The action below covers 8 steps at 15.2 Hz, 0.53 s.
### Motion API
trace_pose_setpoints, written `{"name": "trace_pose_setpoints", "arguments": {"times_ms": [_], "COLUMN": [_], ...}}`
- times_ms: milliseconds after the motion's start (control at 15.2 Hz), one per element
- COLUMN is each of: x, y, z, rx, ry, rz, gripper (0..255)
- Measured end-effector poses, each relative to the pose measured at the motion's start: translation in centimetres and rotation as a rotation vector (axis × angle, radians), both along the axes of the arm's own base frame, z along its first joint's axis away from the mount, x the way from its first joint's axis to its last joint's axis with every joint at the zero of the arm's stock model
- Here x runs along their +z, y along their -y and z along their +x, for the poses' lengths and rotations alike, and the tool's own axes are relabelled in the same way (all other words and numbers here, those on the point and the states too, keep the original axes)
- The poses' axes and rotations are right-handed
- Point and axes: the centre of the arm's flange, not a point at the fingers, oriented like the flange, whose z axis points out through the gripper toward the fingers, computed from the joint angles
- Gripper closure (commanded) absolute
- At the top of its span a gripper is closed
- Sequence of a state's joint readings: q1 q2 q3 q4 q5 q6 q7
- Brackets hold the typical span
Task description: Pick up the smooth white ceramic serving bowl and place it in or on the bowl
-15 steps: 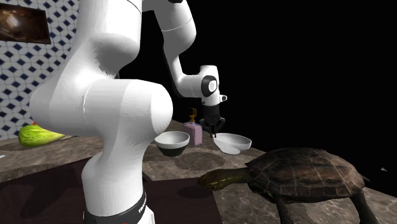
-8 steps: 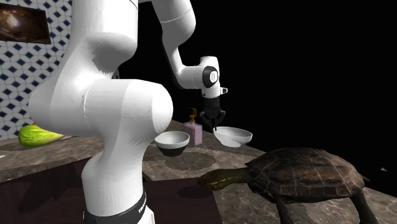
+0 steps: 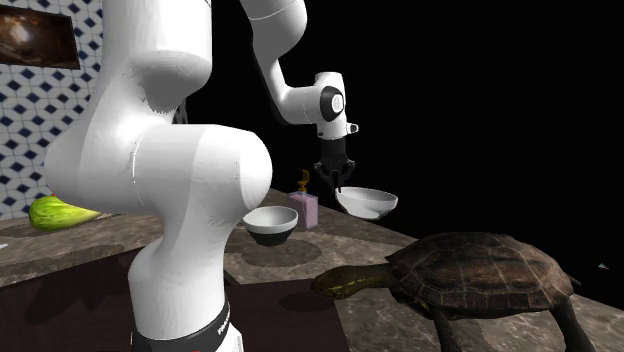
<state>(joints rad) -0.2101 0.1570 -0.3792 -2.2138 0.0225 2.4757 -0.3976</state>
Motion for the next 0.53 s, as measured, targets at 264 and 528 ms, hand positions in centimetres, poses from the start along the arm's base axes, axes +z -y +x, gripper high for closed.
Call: {"name": "trace_pose_setpoints", "arguments": {"times_ms": [264,528], "x": [2.0,2.9], "y": [0.0,-3.6], "z": [-0.1,1.4], "rx": [0.0,0.002], "ry": [0.0,0.0], "rz": [0.0,0.0], "gripper": [255,255]}}
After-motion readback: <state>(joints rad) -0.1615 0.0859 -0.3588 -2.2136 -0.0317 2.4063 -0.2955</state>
